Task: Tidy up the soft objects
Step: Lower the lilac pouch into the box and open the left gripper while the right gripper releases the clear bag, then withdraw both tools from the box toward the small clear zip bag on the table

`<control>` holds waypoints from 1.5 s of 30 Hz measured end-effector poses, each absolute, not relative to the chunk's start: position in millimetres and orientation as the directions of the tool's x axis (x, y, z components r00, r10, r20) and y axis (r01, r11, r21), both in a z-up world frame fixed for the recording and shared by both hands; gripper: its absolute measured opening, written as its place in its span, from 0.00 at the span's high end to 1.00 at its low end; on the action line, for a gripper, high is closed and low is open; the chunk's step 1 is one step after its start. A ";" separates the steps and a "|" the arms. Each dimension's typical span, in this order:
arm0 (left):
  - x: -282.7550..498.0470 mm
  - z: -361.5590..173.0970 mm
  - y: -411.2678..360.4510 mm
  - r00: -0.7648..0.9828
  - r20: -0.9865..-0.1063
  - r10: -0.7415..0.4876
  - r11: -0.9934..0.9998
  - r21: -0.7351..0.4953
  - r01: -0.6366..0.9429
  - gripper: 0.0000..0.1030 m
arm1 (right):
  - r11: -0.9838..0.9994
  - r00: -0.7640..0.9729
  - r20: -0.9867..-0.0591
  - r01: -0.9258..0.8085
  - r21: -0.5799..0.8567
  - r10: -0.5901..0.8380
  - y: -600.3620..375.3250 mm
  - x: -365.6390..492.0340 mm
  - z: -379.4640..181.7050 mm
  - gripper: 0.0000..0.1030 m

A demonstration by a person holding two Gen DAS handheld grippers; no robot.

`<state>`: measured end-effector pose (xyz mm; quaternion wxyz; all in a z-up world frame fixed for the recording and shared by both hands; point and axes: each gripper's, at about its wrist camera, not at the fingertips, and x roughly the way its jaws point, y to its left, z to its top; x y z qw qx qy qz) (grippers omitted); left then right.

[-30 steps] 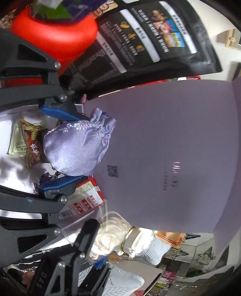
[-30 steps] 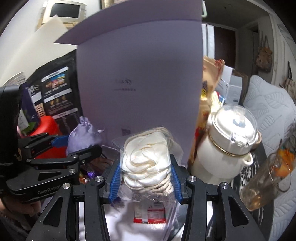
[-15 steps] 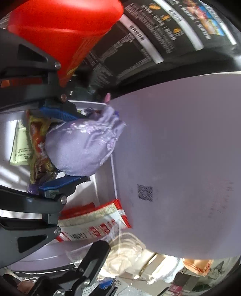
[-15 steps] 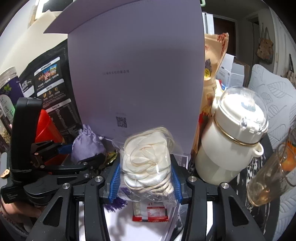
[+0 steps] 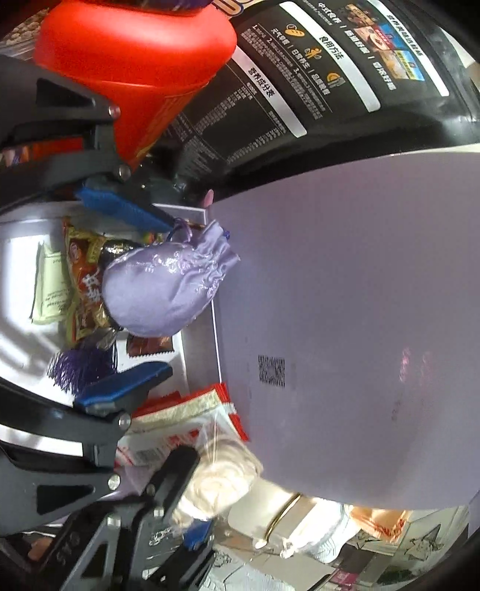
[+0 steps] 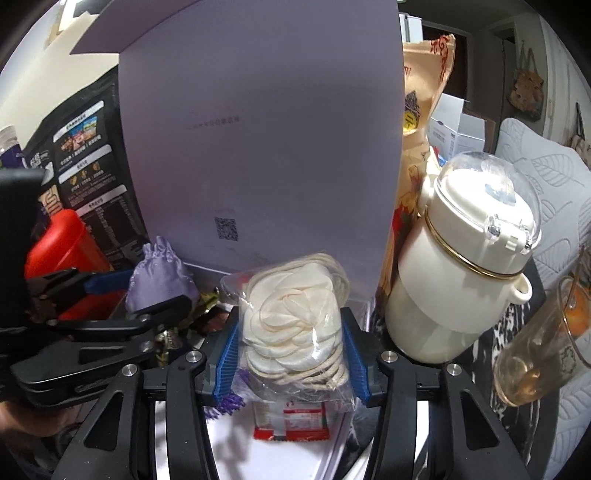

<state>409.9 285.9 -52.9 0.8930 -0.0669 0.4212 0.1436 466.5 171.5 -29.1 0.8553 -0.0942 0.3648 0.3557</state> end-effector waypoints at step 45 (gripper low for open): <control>335.5 75.9 251.8 0.756 -0.597 0.269 0.943 0.004 -0.333 0.25 | 0.745 0.611 -0.530 -0.665 0.060 0.588 121.9 407.6 83.8 0.17</control>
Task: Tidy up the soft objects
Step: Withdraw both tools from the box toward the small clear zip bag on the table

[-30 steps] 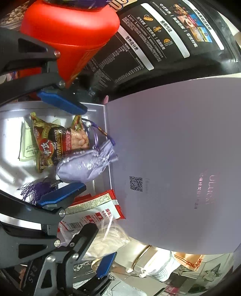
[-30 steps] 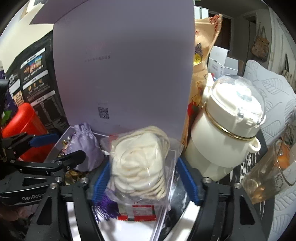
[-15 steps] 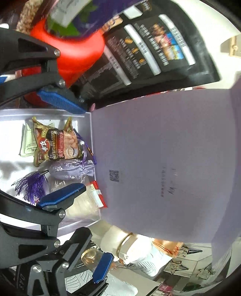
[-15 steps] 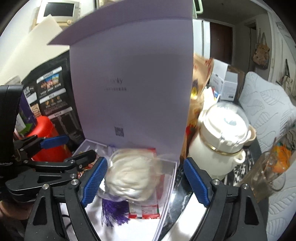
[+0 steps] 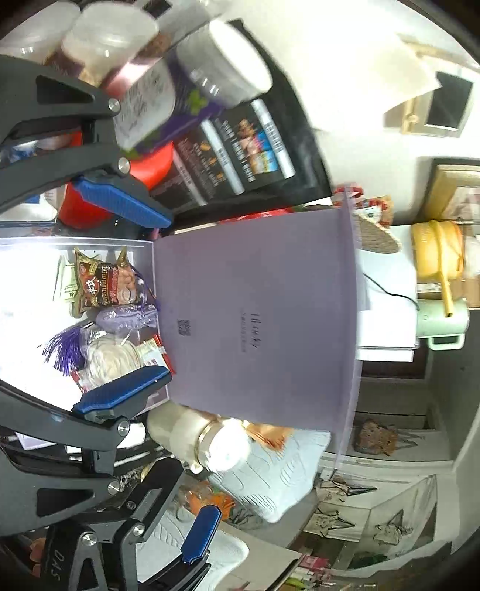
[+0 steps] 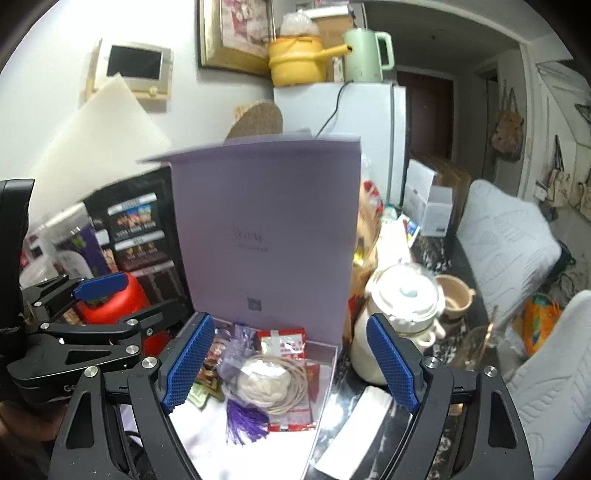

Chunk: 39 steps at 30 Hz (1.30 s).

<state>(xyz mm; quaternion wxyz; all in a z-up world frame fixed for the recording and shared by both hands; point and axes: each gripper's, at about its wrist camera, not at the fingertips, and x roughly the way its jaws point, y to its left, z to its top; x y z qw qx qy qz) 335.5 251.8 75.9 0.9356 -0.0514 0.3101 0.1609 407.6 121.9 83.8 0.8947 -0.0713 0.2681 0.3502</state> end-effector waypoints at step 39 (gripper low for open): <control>127.0 106.5 146.4 0.855 -0.485 0.186 0.979 0.013 -0.206 0.01 | 0.816 0.722 -0.441 -0.576 0.046 0.534 -10.4 190.2 119.3 0.08</control>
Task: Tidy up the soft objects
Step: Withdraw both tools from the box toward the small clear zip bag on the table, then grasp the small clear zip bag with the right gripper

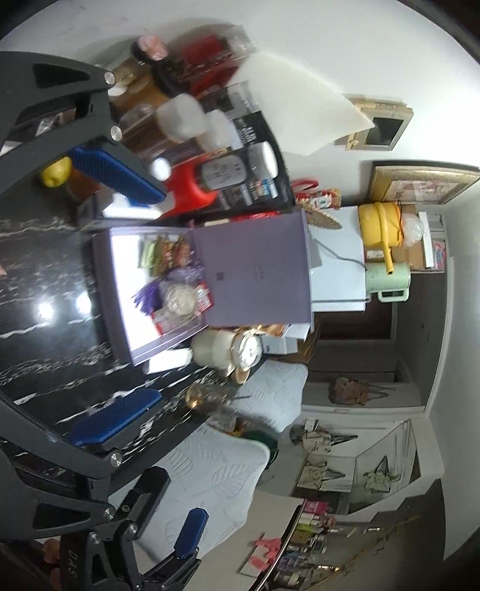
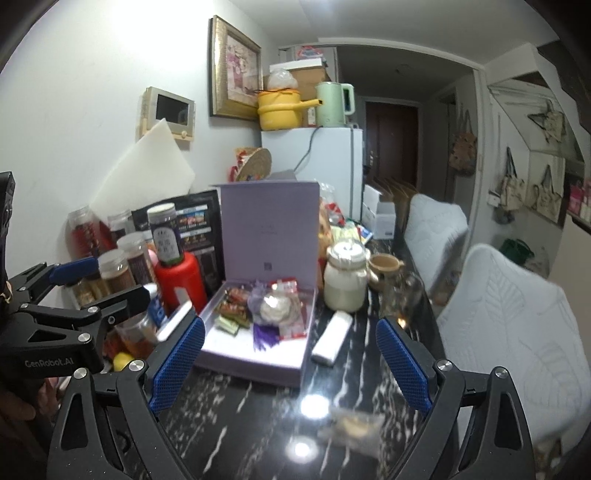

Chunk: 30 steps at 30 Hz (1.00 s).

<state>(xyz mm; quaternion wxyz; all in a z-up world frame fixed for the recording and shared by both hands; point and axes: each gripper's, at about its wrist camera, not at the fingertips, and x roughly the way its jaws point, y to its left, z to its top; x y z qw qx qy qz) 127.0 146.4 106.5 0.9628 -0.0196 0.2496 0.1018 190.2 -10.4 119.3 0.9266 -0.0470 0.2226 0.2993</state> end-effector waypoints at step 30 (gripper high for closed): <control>151.6 -8.1 38.0 0.723 -0.685 -0.086 0.995 -0.018 0.101 0.01 | 0.913 0.660 -0.645 -0.375 0.162 0.386 -121.3 160.0 -12.4 0.08</control>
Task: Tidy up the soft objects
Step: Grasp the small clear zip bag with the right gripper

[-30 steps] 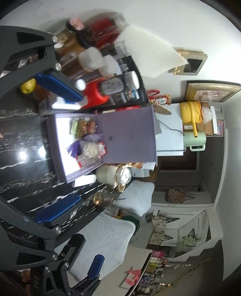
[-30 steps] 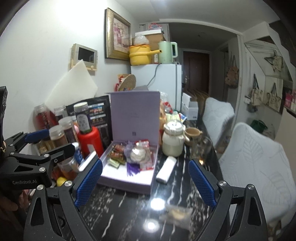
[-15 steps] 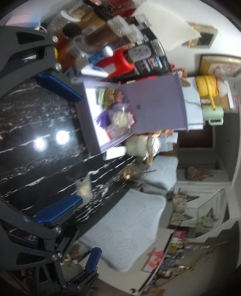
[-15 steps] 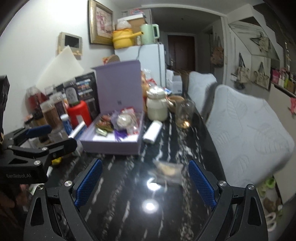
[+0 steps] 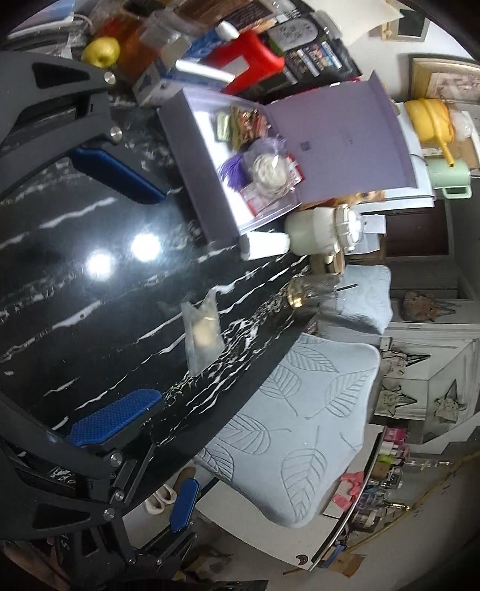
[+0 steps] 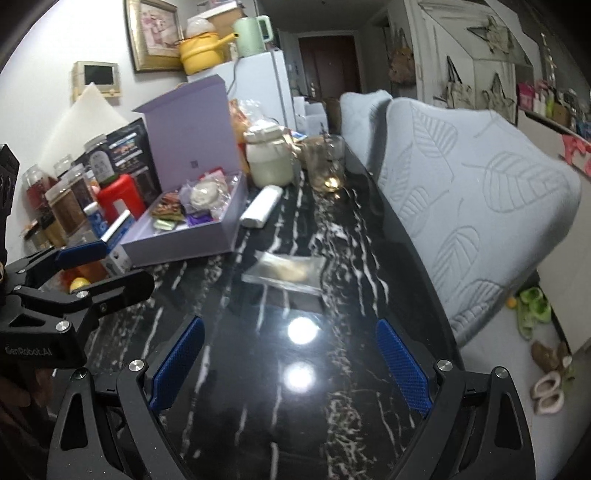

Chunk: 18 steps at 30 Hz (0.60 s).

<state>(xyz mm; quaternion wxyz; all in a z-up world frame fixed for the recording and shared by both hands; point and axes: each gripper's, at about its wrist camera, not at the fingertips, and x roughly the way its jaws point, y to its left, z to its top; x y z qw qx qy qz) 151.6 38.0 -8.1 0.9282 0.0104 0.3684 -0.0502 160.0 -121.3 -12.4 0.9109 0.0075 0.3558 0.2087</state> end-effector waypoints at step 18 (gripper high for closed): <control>204.2 -66.3 40.0 0.622 -0.761 -0.182 0.983 -0.161 0.091 0.01 | 0.909 0.575 -0.722 -0.371 0.189 0.385 -141.2 227.3 -60.7 0.08</control>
